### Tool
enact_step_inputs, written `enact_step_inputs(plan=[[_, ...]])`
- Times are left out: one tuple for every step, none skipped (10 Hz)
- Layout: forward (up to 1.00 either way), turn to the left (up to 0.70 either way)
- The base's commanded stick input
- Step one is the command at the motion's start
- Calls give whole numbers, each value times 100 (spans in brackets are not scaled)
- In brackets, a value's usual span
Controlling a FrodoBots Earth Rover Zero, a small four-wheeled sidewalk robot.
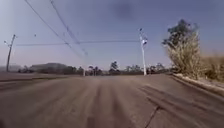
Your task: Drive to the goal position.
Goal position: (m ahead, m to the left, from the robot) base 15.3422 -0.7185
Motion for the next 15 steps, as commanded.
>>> enact_step_inputs(plan=[[100, 0], [100, 0], [100, 0], [100, 0], [100, 0], [100, 0], [100, 0], [100, 0], [100, 0], [100, 0], [100, 0], [100, 0], [100, 0], [100, 0], [100, 0]])
